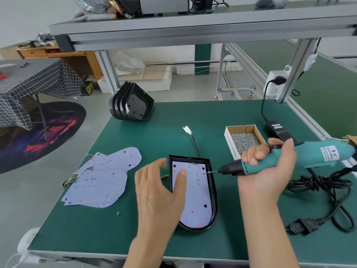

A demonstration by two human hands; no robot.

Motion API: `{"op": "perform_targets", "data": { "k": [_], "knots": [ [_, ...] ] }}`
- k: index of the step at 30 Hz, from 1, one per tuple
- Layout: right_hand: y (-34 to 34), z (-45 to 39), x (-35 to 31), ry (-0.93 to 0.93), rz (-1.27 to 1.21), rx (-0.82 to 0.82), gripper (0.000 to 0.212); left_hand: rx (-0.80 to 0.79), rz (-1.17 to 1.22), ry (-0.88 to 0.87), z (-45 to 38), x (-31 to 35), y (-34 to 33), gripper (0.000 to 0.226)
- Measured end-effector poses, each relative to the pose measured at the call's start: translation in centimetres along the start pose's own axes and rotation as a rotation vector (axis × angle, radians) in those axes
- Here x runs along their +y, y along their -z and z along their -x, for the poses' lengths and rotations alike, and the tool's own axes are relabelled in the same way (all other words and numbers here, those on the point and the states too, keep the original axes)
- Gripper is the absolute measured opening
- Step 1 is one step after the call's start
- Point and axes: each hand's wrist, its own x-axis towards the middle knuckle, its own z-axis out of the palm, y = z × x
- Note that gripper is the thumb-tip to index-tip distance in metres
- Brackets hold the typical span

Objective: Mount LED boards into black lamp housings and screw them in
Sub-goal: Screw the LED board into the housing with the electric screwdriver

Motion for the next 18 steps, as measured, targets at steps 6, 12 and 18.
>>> {"op": "perform_targets", "data": {
  "k": [6,12,18],
  "knots": [
    [-0.3,-1.2,2.1,0.021,0.146,0.023,0.025,-0.340,-0.174,0.324,-2.4,-0.8,-0.8,0.069],
    [-0.2,-1.3,3.5,0.021,0.239,-0.041,0.024,-0.450,-0.100,0.404,-3.1,-1.3,-1.9,0.038],
    [-0.2,-1.2,3.8,0.068,0.307,-0.081,0.021,-0.389,-0.163,0.359,-3.1,-1.3,-2.1,0.037]
  ]
}}
